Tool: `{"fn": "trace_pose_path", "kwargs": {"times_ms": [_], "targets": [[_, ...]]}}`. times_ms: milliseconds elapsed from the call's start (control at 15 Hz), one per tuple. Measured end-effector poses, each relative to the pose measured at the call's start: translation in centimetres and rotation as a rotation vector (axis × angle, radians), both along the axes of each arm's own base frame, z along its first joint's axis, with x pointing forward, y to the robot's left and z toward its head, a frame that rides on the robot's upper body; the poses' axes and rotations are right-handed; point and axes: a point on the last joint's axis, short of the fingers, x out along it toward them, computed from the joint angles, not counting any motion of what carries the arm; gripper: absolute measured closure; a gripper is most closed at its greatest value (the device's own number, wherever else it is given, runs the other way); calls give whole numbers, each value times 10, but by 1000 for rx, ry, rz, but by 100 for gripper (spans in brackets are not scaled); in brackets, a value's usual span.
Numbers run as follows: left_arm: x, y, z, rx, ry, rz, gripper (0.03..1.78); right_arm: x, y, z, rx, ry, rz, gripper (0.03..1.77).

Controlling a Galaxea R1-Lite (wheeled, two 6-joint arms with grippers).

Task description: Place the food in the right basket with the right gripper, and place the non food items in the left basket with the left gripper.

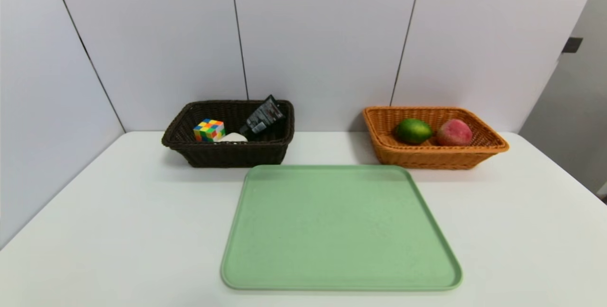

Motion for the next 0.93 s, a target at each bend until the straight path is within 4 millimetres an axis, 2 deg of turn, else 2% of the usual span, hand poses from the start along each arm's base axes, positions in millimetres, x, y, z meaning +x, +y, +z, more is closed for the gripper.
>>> {"fn": "trace_pose_path", "kwargs": {"times_ms": [933], "targets": [[0,0,0,1,1,-1,12,0,0,0,0,-1,-4,9]]}}
